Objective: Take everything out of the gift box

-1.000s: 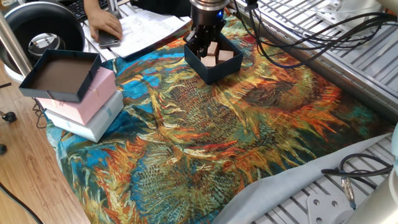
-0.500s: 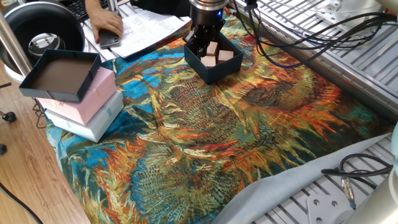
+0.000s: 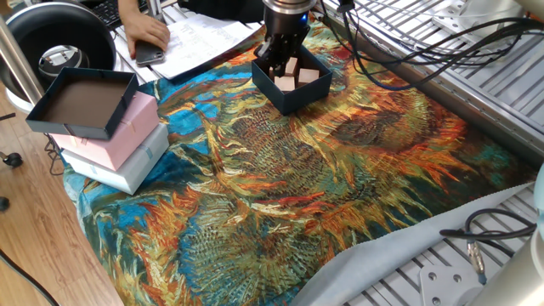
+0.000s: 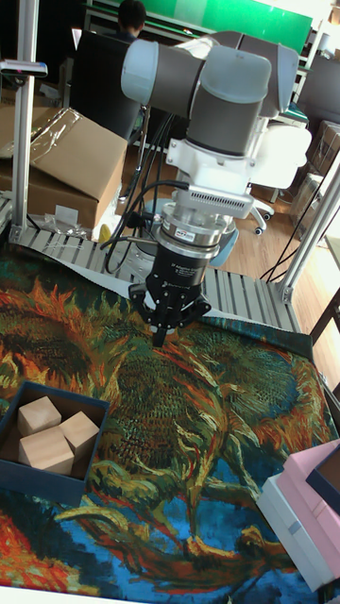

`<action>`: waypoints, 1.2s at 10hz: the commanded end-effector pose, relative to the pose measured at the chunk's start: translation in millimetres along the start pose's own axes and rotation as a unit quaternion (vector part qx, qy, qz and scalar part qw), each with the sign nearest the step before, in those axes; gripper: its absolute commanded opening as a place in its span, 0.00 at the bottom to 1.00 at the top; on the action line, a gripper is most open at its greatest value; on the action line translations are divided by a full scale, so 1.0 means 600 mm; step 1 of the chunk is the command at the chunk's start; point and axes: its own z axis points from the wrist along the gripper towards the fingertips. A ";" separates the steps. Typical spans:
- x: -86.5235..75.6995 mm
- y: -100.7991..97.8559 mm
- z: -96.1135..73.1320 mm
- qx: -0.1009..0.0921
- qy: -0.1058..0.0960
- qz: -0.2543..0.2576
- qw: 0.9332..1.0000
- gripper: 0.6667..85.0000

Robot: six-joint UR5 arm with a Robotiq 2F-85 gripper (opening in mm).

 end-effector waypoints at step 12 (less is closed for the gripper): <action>-0.018 -0.122 0.029 0.027 -0.042 -0.184 0.982 0.02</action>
